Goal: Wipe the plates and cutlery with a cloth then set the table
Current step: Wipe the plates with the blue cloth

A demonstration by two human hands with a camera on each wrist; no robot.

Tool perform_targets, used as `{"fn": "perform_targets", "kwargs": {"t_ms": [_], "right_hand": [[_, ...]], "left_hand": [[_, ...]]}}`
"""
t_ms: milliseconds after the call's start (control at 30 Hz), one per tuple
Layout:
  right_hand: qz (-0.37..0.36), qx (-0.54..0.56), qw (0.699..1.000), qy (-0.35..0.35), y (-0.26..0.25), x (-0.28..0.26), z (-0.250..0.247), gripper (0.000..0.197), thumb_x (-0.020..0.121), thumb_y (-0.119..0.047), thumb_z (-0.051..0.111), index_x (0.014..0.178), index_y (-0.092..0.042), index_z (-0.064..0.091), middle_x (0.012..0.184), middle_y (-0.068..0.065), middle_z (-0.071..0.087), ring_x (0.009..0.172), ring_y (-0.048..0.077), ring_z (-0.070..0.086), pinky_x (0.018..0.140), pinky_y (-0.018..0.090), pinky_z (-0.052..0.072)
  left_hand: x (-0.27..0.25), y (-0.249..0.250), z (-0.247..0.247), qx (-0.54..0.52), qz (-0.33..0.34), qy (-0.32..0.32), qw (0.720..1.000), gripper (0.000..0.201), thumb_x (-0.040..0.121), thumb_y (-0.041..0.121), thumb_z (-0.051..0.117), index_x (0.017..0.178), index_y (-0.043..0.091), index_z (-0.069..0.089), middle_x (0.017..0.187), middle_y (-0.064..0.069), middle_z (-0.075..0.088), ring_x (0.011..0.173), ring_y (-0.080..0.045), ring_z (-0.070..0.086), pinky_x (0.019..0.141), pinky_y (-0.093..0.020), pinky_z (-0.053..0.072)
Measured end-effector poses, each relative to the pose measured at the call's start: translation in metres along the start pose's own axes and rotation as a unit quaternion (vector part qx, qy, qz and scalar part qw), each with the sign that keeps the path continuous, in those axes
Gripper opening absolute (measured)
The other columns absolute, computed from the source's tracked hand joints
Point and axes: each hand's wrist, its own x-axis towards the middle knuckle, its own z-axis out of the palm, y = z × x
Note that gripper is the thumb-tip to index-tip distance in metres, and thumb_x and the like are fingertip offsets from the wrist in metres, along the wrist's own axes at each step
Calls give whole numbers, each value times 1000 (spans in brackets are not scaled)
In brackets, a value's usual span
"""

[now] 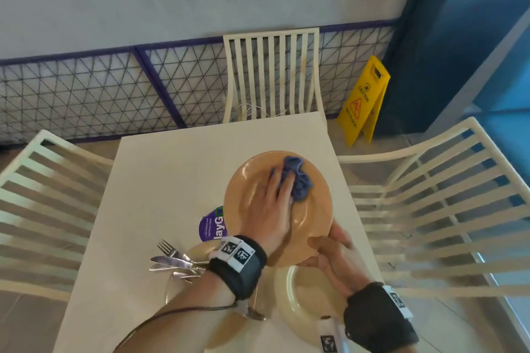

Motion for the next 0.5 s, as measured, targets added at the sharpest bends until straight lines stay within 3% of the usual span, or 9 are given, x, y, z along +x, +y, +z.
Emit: {"fn": "perform_targets", "kwargs": {"t_ms": [67, 100, 200, 267, 333, 433, 500], "right_hand": [[-10, -15, 1000, 15, -8, -3, -5, 64, 88, 18, 41, 135, -21, 57, 126, 15, 68, 112, 38, 66, 81, 66, 55], [-10, -7, 1000, 26, -10, -6, -12, 61, 89, 17, 42, 136, -20, 57, 126, 15, 68, 111, 37, 67, 78, 60, 58], [12, 21, 999, 35, -13, -16, -30, 54, 92, 15, 44, 135, -16, 55, 125, 18, 68, 108, 41, 68, 70, 56, 61], [28, 2, 999, 33, -10, -25, -36, 59, 90, 16, 45, 134, -22, 55, 123, 15, 68, 104, 39, 69, 66, 51, 61], [35, -31, 999, 22, -5, -33, -33, 61, 89, 16, 46, 132, -26, 57, 121, 13, 69, 101, 37, 70, 65, 49, 61], [42, -65, 997, 2, 5, -34, -16, 59, 89, 16, 47, 132, -24, 58, 113, 10, 73, 97, 34, 72, 67, 49, 61], [30, -72, 997, -8, 4, -29, -7, 61, 88, 17, 45, 134, -21, 56, 114, 11, 73, 96, 35, 72, 68, 49, 60]], "left_hand": [[-25, 26, 19, 6, 77, 22, 997, 58, 98, 24, 42, 152, 7, 30, 161, -16, 28, 149, -35, 26, 117, -52, 37], [-42, 32, 26, 12, 106, -8, 994, 61, 97, 25, 44, 153, 10, 27, 163, -12, 26, 152, -33, 22, 119, -52, 34], [-77, -2, 29, 91, 161, -56, 981, 71, 90, 28, 62, 155, 20, 33, 164, -4, 33, 152, -30, 26, 121, -50, 25], [-79, -39, 20, 147, 108, -90, 979, 77, 83, 26, 69, 153, 20, 36, 161, -5, 38, 151, -33, 26, 116, -53, 33], [-61, -59, 12, 124, 26, -65, 990, 88, 81, 16, 73, 155, 17, 26, 165, -8, 26, 151, -34, 13, 114, -57, 40], [-29, -31, 1, 6, -35, -38, 999, 86, 98, 15, 53, 160, 24, -5, 164, 3, -21, 153, -25, -21, 126, -50, 14], [-23, 9, 5, -37, -10, -10, 999, 77, 102, 18, 42, 159, 28, -8, 164, 6, -26, 152, -21, -25, 125, -41, 5]]}}
